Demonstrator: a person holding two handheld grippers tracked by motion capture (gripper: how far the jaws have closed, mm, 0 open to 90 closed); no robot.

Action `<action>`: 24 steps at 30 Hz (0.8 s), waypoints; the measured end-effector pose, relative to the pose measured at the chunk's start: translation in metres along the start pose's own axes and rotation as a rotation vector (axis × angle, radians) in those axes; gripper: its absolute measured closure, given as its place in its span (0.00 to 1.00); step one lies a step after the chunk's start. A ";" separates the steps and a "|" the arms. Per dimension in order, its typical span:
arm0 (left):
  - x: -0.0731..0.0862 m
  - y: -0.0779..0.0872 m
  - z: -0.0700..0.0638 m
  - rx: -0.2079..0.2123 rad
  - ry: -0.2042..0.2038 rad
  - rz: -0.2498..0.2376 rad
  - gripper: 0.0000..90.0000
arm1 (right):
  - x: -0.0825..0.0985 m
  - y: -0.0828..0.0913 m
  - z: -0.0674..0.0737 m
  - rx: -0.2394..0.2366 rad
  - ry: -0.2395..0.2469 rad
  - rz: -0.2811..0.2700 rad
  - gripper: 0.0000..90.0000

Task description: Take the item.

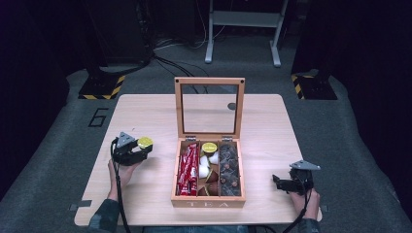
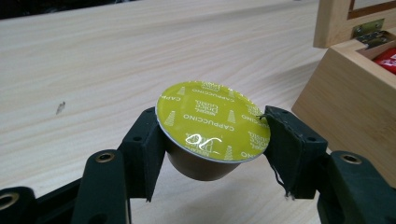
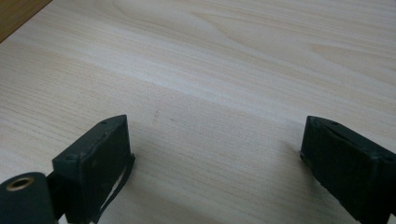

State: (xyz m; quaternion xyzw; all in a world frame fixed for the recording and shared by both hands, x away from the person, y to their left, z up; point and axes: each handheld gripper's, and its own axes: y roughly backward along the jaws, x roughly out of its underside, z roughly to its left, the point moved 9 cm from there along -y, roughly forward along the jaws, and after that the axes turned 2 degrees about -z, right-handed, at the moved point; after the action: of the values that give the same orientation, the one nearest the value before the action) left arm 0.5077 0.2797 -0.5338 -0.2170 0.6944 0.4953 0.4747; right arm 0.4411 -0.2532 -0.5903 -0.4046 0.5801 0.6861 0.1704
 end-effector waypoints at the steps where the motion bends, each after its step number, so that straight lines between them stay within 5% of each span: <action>1: 0.000 0.000 0.000 0.000 0.000 0.000 0.46 | 0.000 0.000 0.000 0.000 0.000 0.000 0.09; 12: 0.026 -0.018 0.010 0.008 0.066 0.050 0.45 | 0.000 0.000 0.000 0.002 -0.006 0.000 0.09; 18: 0.034 -0.020 0.009 0.006 0.043 0.068 0.45 | 0.000 0.000 0.000 0.001 -0.005 0.001 0.09; 24: 0.037 -0.018 0.012 -0.001 0.070 0.054 0.45 | 0.000 0.000 0.000 0.001 -0.006 0.000 0.09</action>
State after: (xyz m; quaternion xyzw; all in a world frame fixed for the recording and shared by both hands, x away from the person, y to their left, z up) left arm 0.5104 0.2894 -0.5752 -0.2158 0.7158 0.5004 0.4366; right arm 0.4408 -0.2529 -0.5902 -0.4022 0.5801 0.6870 0.1724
